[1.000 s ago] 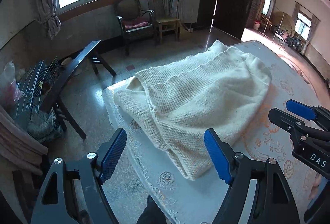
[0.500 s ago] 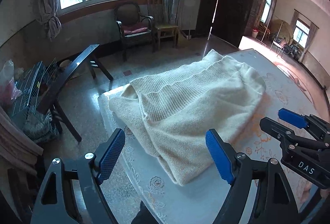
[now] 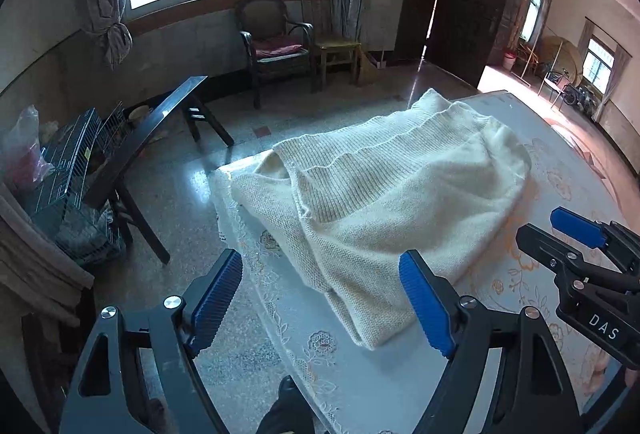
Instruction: Fold clothes
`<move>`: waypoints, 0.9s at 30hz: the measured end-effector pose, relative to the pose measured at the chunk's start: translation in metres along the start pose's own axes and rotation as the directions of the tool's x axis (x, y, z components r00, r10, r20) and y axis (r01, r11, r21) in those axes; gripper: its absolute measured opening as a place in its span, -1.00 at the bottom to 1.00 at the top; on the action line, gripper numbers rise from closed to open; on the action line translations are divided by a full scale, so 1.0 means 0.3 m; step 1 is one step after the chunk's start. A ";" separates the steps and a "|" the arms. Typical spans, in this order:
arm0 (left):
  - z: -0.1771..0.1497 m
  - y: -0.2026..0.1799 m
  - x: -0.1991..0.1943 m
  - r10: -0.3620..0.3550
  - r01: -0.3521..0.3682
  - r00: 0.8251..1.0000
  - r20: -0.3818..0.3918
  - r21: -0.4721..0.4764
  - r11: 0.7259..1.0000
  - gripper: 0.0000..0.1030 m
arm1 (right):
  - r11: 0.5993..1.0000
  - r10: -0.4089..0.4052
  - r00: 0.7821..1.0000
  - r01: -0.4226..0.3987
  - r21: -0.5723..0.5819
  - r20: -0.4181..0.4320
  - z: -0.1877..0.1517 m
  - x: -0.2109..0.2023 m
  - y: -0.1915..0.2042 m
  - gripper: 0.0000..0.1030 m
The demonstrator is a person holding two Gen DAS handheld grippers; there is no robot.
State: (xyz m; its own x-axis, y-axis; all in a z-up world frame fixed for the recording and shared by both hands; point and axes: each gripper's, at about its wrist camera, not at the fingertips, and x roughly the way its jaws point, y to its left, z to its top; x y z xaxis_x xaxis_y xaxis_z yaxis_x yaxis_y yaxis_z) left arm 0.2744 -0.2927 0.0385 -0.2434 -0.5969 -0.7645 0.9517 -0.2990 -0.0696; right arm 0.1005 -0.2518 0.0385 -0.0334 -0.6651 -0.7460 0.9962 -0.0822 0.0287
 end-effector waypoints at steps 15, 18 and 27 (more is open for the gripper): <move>0.001 -0.014 -0.009 0.024 -0.025 1.000 0.018 0.027 0.999 0.60 | 1.000 0.003 1.000 -0.003 0.002 0.003 -0.005 -0.004 0.000 0.13; -0.001 -0.015 -0.009 0.024 -0.024 1.000 0.014 0.026 0.999 0.60 | 1.000 0.002 1.000 -0.002 0.003 0.002 -0.008 -0.004 -0.002 0.13; -0.010 -0.031 -0.022 0.042 -0.043 0.999 0.022 0.053 0.998 0.61 | 1.000 0.001 1.000 -0.001 0.002 -0.001 -0.013 -0.002 -0.006 0.13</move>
State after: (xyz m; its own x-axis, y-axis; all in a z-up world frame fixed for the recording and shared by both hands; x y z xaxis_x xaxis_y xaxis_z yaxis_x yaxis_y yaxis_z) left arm 0.2677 -0.2837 0.0421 -0.2073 -0.6254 -0.7523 0.9501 -0.3118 -0.0026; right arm 0.0990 -0.2484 0.0364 -0.0327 -0.6647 -0.7464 0.9961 -0.0831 0.0304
